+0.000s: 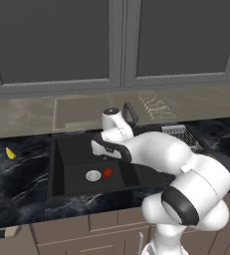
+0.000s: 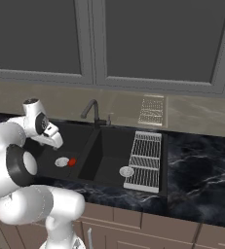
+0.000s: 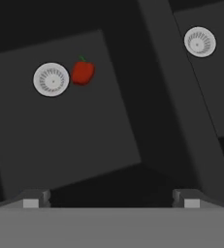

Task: Turn on the sink faucet. Then move the bell pepper from the counter to the sink. Turn off the sink. Move the vegetable from the sink to the pot next to the stove. Finally move the pot to the rear left burner.

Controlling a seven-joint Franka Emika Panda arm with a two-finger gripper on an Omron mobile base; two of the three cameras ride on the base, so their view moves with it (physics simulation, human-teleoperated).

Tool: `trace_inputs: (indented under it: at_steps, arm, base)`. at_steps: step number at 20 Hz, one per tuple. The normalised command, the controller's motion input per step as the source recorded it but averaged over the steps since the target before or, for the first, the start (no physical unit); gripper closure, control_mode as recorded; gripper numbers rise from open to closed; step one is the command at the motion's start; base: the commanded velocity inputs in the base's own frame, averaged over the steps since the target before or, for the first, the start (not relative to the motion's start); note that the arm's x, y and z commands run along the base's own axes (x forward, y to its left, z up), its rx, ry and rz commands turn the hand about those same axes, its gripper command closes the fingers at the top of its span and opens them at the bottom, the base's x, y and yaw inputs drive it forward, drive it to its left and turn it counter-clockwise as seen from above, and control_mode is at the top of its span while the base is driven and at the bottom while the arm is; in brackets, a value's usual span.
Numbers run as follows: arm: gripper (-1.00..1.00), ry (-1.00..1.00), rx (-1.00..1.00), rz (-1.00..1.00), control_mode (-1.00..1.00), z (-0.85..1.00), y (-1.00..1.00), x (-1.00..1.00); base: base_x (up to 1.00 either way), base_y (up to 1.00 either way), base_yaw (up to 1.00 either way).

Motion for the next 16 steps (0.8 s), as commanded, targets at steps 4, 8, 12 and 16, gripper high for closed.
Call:
trace_inputs:
  at_steps: [4, 8, 12, 16]
  arm:
    - [-1.0, 0.02, 0.0, -0.11, -1.0, -0.36, -0.03, 0.31]
    - [-1.0, 0.04, 0.0, -0.08, -1.0, -0.32, -0.07, 0.21]
    - [-1.0, 0.09, 0.0, -0.05, -1.0, -0.25, -0.11, 0.15]
    - [-1.0, 0.09, 0.0, -0.05, -1.0, -0.27, -0.07, 0.31]
  base:
    - [0.0, 0.0, 0.0]
    - [0.0, 0.0, 0.0]
    - [0.0, 0.0, 0.0]
    - [0.0, 0.0, 0.0]
